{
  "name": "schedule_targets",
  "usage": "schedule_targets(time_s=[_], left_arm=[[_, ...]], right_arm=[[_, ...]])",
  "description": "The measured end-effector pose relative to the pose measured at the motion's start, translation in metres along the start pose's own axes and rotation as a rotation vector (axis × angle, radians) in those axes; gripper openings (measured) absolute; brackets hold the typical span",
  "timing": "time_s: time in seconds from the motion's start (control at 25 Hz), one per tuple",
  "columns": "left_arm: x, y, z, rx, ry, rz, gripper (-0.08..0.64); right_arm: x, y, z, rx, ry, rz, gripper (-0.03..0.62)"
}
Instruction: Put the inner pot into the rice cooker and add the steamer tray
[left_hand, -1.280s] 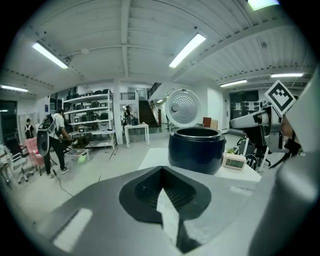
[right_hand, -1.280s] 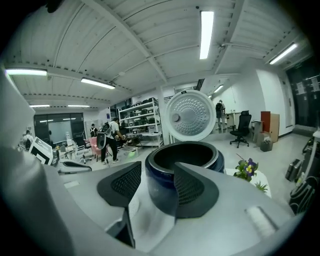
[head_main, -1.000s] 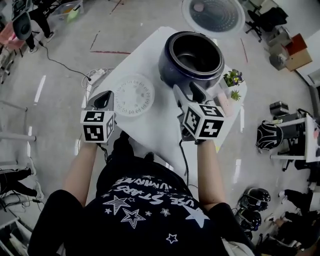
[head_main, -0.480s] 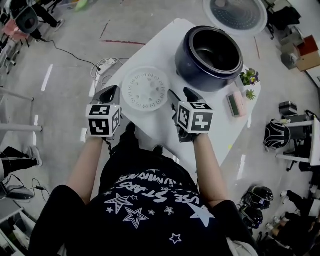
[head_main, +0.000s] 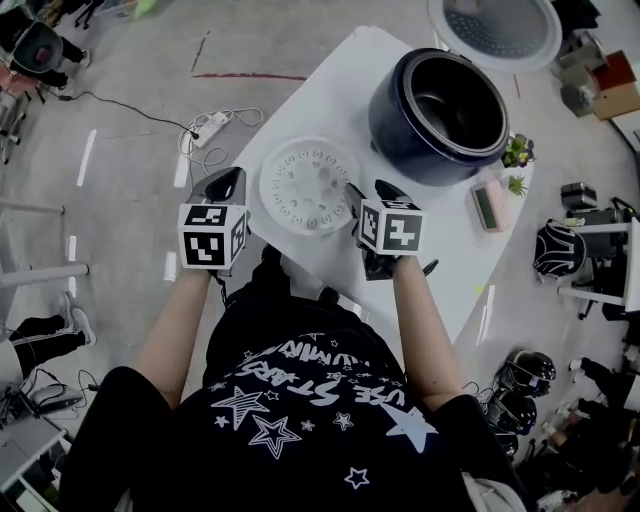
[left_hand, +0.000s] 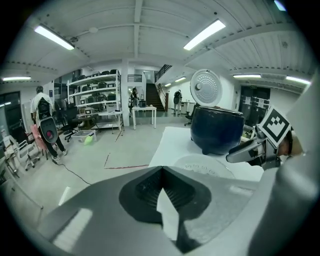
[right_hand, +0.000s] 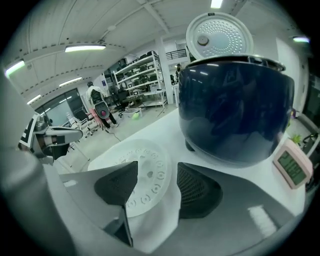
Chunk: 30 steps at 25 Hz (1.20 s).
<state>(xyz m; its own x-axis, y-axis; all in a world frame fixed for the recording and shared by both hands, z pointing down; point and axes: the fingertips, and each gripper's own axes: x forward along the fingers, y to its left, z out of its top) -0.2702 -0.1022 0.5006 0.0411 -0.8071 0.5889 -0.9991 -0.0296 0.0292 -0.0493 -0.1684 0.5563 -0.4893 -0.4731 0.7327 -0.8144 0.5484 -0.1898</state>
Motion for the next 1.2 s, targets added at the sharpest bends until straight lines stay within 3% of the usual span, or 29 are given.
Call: schedule_targets(time_s=[0.56,0.84,1.04,1.16,1.2], left_arm=[[0.056,0.027,-0.011,0.003,0.078,-0.123,0.012],[0.078,0.027,-0.008,0.027,0.100,-0.182,0.012],[0.087,0.023,-0.005,0.042,0.109,-0.221,0.012],[0.089,0.025,-0.006,0.050,0.120,-0.238,0.012],[0.090,0.026,-0.006,0.054,0.122,-0.243,0.012]], right_arm=[[0.051,-0.019,-0.017,0.082,0.143,-0.136,0.247],[0.063,-0.025,-0.024,0.109,0.194,-0.156,0.221],[0.066,-0.029,-0.028,0.132,0.216,-0.186,0.172],[0.064,-0.029,-0.031,0.132,0.228,-0.213,0.080],[0.064,-0.028,-0.031,0.133,0.229,-0.216,0.080]])
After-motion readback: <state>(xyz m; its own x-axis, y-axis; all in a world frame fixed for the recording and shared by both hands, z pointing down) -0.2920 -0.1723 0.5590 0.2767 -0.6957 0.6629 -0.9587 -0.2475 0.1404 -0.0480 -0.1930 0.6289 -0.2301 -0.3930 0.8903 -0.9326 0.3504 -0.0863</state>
